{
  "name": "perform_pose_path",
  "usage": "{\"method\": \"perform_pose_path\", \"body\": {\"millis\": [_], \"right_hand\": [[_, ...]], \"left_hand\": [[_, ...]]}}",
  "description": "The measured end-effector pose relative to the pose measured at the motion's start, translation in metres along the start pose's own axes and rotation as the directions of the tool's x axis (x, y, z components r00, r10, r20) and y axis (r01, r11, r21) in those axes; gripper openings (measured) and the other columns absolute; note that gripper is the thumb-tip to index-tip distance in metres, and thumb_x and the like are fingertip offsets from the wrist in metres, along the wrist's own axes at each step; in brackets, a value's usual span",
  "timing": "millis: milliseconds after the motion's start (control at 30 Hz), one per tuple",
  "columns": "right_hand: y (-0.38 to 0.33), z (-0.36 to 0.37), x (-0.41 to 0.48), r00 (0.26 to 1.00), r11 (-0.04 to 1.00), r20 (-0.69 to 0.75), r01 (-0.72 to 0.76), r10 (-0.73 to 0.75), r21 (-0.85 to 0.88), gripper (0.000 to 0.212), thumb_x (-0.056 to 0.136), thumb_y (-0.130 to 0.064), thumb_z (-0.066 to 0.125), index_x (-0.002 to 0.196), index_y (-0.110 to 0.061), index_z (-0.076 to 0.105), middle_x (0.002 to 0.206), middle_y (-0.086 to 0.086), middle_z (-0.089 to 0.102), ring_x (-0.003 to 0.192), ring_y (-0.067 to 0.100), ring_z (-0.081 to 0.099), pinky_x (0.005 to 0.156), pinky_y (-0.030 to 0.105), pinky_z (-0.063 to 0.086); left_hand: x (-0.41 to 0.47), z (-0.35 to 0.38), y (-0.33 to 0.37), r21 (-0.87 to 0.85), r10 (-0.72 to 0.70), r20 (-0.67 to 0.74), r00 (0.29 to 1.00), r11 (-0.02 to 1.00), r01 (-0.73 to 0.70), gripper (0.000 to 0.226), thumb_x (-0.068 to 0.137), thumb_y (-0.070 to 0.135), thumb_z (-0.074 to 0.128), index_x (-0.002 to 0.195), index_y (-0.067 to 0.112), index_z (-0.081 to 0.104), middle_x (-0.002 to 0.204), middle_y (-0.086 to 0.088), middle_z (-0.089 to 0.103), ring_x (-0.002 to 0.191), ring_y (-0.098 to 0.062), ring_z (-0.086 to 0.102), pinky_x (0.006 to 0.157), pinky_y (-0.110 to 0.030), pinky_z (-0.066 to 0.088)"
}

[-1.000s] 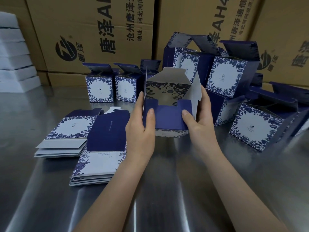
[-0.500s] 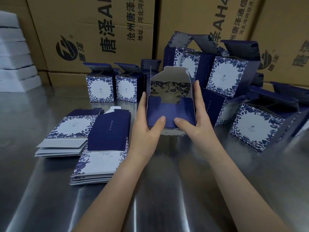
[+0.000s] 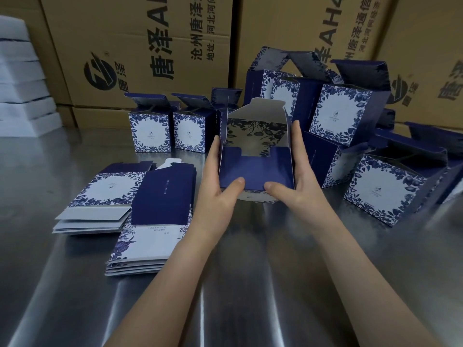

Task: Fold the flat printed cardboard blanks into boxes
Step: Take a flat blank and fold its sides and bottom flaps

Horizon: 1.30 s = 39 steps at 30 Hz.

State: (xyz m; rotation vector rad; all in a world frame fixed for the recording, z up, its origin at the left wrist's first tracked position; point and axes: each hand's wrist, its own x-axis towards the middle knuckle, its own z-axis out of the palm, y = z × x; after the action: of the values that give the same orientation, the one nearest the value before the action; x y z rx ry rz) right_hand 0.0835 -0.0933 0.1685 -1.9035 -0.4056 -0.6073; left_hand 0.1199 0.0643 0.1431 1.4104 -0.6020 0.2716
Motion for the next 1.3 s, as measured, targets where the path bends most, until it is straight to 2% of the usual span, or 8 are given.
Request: {"method": "perform_pose_path", "body": {"millis": [133, 267, 400, 633, 900, 1000, 1133, 1300], "right_hand": [[0.001, 0.002, -0.001, 1.000, 1.000, -0.002, 0.012, -0.012, 0.002, 0.100, 0.079, -0.005, 0.060, 0.156, -0.024, -0.001, 0.163, -0.015, -0.001, 0.148, -0.003, 0.001, 0.115, 0.010, 0.014], [-0.001, 0.004, -0.002, 0.993, 0.996, -0.104, 0.067, -0.061, 0.052, 0.090, 0.084, -0.007, 0.062, 0.155, -0.029, 0.012, 0.152, -0.037, 0.018, 0.144, -0.007, 0.018, 0.119, 0.026, 0.025], [-0.001, 0.002, -0.002, 0.964, 0.987, -0.215, 0.147, -0.159, -0.069, 0.070, 0.088, -0.013, 0.060, 0.147, -0.030, 0.027, 0.162, -0.002, 0.017, 0.148, 0.002, 0.014, 0.119, 0.022, 0.020], [-0.009, -0.003, -0.001, 0.922, 0.946, -0.285, 0.186, -0.261, -0.264, 0.044, 0.088, -0.029, 0.050, 0.130, -0.037, 0.042, 0.152, 0.012, 0.032, 0.144, 0.013, 0.027, 0.116, 0.024, 0.025], [-0.012, -0.008, -0.002, 0.909, 0.966, -0.363, 0.127, -0.204, -0.225, 0.037, 0.096, -0.027, 0.038, 0.132, -0.036, 0.044, 0.137, 0.002, 0.046, 0.132, 0.021, 0.037, 0.114, 0.041, 0.028], [-0.009, -0.013, -0.001, 0.909, 0.969, -0.360, 0.146, -0.212, -0.201, 0.041, 0.097, -0.021, 0.031, 0.131, -0.034, 0.048, 0.136, 0.001, 0.048, 0.133, 0.022, 0.038, 0.114, 0.047, 0.027], [-0.009, -0.024, 0.002, 0.932, 0.979, -0.300, 0.182, -0.203, -0.096, 0.052, 0.087, -0.009, 0.028, 0.126, -0.031, 0.056, 0.131, 0.005, 0.052, 0.131, 0.031, 0.041, 0.110, 0.056, 0.030], [-0.012, -0.035, 0.002, 0.955, 0.978, -0.240, 0.138, -0.173, -0.158, 0.061, 0.077, 0.000, 0.033, 0.119, -0.037, 0.059, 0.123, -0.002, 0.055, 0.126, 0.030, 0.044, 0.108, 0.055, 0.033]], "left_hand": [[0.000, 0.001, -0.002, 0.053, 0.036, 0.023, 0.999, 0.998, -0.037, 0.078, 0.085, 0.017, 0.053, 0.147, 0.041, 0.014, 0.140, 0.049, 0.016, 0.134, 0.026, 0.013, 0.116, -0.010, 0.017], [-0.001, 0.002, -0.002, 0.056, 0.120, 0.038, 0.992, 0.991, -0.122, 0.080, 0.089, 0.008, 0.052, 0.148, 0.045, 0.014, 0.145, 0.050, 0.017, 0.142, 0.016, 0.012, 0.120, -0.022, 0.019], [-0.003, 0.003, -0.003, 0.112, 0.169, 0.053, 0.984, 0.978, -0.174, 0.076, 0.091, 0.007, 0.052, 0.145, 0.048, 0.018, 0.150, 0.043, 0.019, 0.145, 0.010, 0.015, 0.117, -0.015, 0.020], [-0.008, 0.007, -0.004, 0.201, 0.194, 0.102, 0.976, 0.957, -0.211, 0.077, 0.091, 0.009, 0.056, 0.148, 0.046, 0.019, 0.159, 0.018, 0.025, 0.149, -0.005, 0.019, 0.118, -0.051, 0.030], [-0.011, 0.009, -0.006, 0.300, 0.231, 0.167, 0.958, 0.914, -0.273, 0.074, 0.091, 0.007, 0.056, 0.150, 0.036, 0.023, 0.162, 0.004, 0.023, 0.149, -0.004, 0.017, 0.118, -0.018, 0.019], [-0.012, 0.010, -0.007, 0.316, 0.233, 0.162, 0.959, 0.909, -0.274, 0.072, 0.090, 0.006, 0.055, 0.150, 0.037, 0.028, 0.162, 0.003, 0.023, 0.146, 0.004, 0.017, 0.109, -0.007, 0.024], [-0.012, 0.010, -0.005, 0.256, 0.200, 0.138, 0.970, 0.939, -0.230, 0.070, 0.087, 0.004, 0.052, 0.146, 0.038, 0.036, 0.159, 0.005, 0.024, 0.135, 0.013, 0.030, 0.071, -0.009, 0.047], [-0.013, 0.014, -0.005, 0.281, 0.158, 0.128, 0.979, 0.941, -0.189, 0.069, 0.084, 0.011, 0.049, 0.145, 0.039, 0.035, 0.158, 0.004, 0.025, 0.126, 0.011, 0.039, 0.063, -0.008, 0.044]]}}
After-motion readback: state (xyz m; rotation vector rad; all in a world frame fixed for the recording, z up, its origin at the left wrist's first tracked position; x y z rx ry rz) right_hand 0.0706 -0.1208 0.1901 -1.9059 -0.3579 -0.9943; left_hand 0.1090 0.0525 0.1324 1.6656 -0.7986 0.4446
